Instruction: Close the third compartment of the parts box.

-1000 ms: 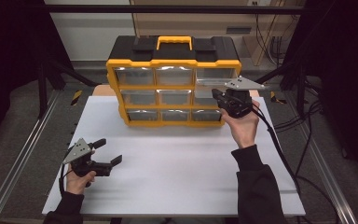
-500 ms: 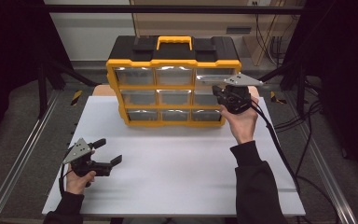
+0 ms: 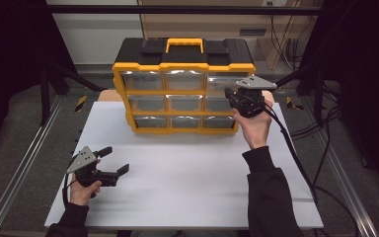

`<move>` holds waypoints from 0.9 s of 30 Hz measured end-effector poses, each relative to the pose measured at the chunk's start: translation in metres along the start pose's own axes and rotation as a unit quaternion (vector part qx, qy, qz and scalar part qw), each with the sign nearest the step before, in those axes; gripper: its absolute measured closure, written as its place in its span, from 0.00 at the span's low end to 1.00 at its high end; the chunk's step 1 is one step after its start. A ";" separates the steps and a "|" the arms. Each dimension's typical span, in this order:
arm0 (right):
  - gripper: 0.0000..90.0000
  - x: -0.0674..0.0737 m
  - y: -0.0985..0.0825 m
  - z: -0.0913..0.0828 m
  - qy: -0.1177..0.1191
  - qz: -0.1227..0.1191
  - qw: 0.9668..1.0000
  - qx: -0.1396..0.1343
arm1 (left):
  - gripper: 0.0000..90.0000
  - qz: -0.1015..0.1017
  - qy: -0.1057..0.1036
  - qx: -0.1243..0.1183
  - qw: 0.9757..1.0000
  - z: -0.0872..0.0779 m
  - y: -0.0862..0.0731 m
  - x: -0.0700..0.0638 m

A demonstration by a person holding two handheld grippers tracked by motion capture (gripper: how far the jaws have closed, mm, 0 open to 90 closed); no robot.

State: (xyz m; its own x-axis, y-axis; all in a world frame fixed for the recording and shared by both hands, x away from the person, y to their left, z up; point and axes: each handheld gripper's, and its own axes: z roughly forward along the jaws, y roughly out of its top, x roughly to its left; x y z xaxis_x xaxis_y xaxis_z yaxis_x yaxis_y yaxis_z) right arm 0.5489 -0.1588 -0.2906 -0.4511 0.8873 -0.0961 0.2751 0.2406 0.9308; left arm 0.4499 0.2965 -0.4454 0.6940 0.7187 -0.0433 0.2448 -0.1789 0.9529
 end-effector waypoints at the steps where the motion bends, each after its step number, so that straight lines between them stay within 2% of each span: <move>1: 1.00 0.000 0.000 0.001 -0.001 0.000 1.000 0.001 | 0.04 0.000 0.000 -0.001 1.000 0.000 0.000 0.000; 27: 1.00 -0.007 0.001 0.015 -0.012 0.004 1.000 0.002 | 0.04 0.000 0.000 0.000 1.000 0.000 0.000 0.000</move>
State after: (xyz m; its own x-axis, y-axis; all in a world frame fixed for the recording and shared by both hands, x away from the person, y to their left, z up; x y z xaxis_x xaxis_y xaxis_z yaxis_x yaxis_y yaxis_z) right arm 0.5651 -0.1594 -0.2944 -0.4289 0.8981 -0.0971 0.2820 0.2352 0.9301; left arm 0.4500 0.2962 -0.4454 0.6939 0.7187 -0.0441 0.2453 -0.1784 0.9529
